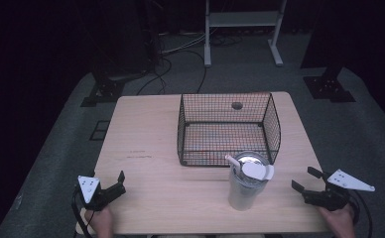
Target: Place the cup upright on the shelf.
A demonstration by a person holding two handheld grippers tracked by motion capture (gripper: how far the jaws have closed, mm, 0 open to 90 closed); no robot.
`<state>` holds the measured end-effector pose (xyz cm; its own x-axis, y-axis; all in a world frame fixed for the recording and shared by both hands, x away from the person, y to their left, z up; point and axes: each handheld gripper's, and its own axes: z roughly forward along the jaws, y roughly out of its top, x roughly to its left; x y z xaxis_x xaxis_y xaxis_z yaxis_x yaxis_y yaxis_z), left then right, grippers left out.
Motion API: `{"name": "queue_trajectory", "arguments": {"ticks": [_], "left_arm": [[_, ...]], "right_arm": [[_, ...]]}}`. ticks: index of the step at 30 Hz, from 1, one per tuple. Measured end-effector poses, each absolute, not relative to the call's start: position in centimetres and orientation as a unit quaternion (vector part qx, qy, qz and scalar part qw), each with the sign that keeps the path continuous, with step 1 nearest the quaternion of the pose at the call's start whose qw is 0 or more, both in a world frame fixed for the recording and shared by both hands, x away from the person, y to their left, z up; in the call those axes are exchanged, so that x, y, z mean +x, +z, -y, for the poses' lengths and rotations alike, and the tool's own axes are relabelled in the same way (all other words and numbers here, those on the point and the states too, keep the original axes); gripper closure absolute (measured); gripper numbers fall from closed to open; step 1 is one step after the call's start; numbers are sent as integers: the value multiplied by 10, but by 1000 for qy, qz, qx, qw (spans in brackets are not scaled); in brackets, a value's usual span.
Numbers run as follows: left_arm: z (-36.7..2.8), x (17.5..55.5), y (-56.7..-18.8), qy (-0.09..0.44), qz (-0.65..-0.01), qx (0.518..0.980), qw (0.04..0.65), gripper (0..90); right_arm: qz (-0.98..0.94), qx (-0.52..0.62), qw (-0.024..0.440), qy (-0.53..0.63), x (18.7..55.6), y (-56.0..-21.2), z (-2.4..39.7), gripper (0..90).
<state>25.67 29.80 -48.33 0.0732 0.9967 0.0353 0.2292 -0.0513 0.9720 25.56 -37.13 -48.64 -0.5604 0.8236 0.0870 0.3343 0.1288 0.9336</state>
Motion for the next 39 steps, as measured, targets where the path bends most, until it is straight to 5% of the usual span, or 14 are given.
{"name": "queue_trajectory", "arguments": {"ticks": [20, 39], "left_arm": [[-297, 256, -483, 436, -523, 582, 444, 0], [-297, 255, -484, 434, -519, 584, 448, 0]], "right_arm": [[-779, 278, 178, 534, 232, -448, 323, 129], [-781, 235, 118, 567, 240, -449, 274, 124]]}}
